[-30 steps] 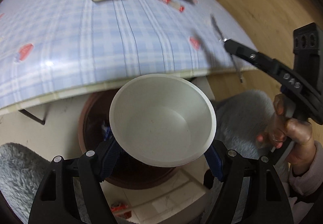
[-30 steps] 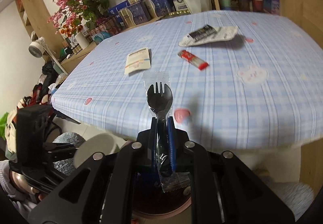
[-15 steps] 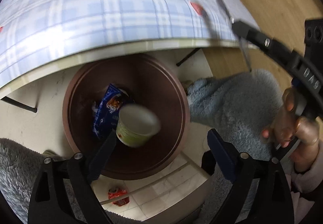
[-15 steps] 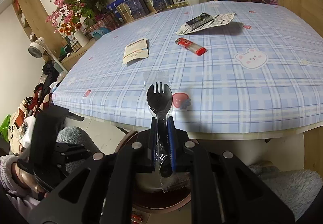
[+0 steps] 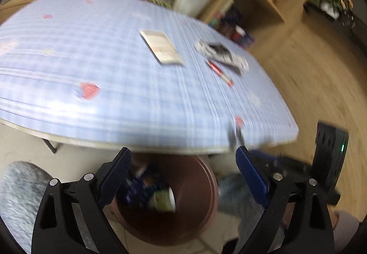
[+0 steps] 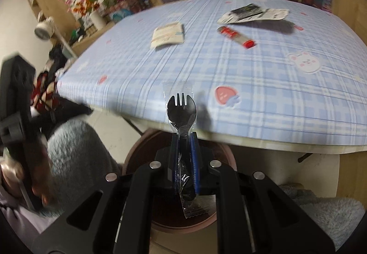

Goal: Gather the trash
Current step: 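Carry the yogurt cup to the brown bin and open the left gripper, then carry the wrapped spork to the brown bin and open the right gripper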

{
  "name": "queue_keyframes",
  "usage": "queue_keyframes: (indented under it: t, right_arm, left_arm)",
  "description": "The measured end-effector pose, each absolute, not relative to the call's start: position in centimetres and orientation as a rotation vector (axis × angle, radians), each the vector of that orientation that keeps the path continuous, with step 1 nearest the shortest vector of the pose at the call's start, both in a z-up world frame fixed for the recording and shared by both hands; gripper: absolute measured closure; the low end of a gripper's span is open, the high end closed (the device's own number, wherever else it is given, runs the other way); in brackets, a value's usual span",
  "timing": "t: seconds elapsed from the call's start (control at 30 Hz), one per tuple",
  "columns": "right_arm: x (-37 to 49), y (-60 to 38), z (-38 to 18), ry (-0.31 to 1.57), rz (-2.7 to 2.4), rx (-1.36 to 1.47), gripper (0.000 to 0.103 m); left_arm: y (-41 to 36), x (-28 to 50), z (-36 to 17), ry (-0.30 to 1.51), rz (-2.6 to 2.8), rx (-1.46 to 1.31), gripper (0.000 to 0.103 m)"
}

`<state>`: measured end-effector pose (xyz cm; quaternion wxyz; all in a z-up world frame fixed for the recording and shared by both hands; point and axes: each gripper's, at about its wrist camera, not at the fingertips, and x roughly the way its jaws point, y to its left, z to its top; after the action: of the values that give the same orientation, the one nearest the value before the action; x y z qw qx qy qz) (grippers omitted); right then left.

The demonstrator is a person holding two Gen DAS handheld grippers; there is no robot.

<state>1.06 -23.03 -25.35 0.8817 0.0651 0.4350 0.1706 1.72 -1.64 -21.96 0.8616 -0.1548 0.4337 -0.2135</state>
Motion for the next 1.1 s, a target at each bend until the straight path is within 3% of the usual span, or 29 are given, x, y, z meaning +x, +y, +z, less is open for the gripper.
queue_keyframes:
  t: [0.63,0.83,0.97,1.1]
  right_arm:
    - [0.8,-17.6,-27.9,1.031,0.509,-0.033,0.087]
    - [0.5,-17.9,-26.7,0.961,0.496,-0.025,0.052]
    - [0.4,-18.7,-25.9,0.915,0.484,0.014,0.039]
    - [0.6,-19.5,-25.0,0.858,0.433,0.035,0.014]
  left_arm:
    - [1.5,2.7,-22.8,0.895,-0.288,-0.335,0.013]
    - [1.2,2.7,-23.0,0.894,-0.284,-0.328,0.013]
    - [1.1,2.7,-23.1,0.897,-0.281,-0.325,0.013]
    - [1.0,2.7,-23.1,0.897,-0.281,-0.314,0.013]
